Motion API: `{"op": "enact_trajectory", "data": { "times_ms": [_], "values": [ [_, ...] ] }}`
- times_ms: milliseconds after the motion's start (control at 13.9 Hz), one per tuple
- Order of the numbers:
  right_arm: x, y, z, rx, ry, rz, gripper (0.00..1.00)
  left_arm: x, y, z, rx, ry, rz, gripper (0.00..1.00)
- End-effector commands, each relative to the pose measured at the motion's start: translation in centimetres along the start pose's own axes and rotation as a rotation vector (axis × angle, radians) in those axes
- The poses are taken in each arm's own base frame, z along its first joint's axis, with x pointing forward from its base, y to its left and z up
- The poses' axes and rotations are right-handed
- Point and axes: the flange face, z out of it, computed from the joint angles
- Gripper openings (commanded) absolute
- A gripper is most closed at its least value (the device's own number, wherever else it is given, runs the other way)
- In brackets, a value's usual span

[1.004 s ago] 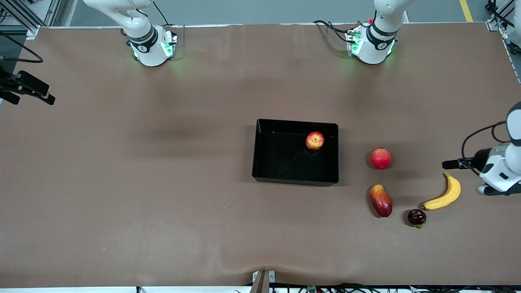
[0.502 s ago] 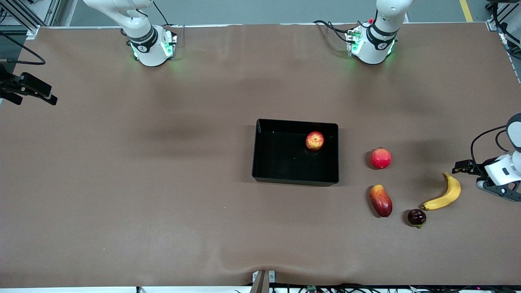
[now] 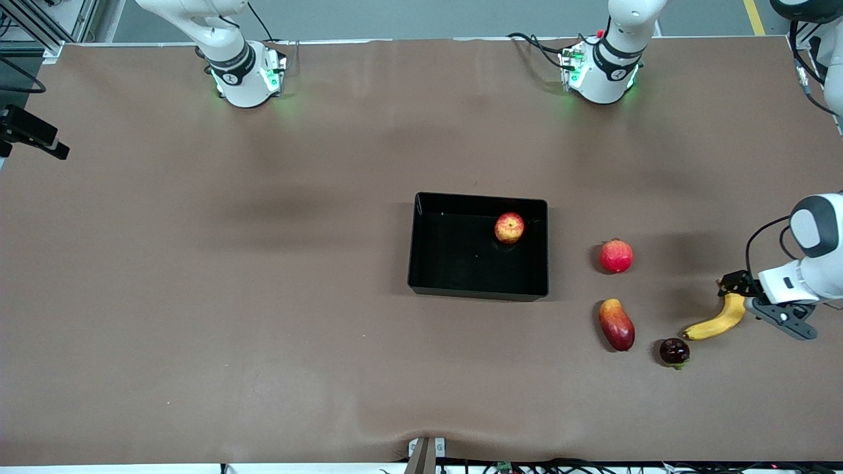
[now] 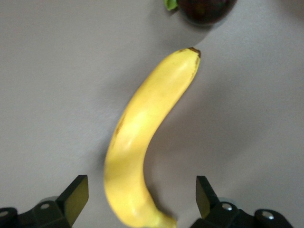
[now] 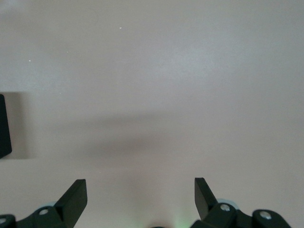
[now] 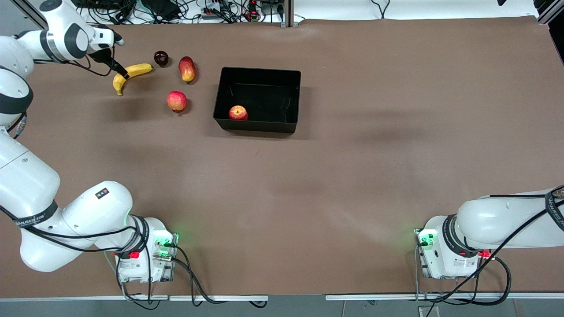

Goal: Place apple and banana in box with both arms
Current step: 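Lower the left gripper and grasp the banana at its middle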

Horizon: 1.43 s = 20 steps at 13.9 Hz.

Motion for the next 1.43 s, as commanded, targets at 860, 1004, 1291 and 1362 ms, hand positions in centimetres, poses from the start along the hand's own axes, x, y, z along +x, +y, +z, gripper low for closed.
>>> {"op": "enact_trajectory", "data": {
  "times_ms": [860, 1004, 1291, 1362],
  "values": [
    [1.1, -3.4, 2.3, -0.025, -0.062, -0.069, 1.0, 1.7, 0.5, 1.8, 0.096, -0.003, 0.168, 0.0],
    [1.2, -3.5, 2.4, -0.026, -0.063, -0.07, 1.0, 1.7, 0.4, 0.0, 0.102, -0.029, 0.243, 0.0],
    [1.2, -3.0, 2.4, -0.125, -0.063, -0.067, 1.0, 2.2, 1.4, -5.5, 0.078, -0.105, 0.256, 0.0],
    [1.2, -2.7, 2.2, -0.114, -0.057, -0.06, 1.0, 2.9, 2.3, -7.6, 0.07, -0.127, 0.255, 0.0]
  ]
}}
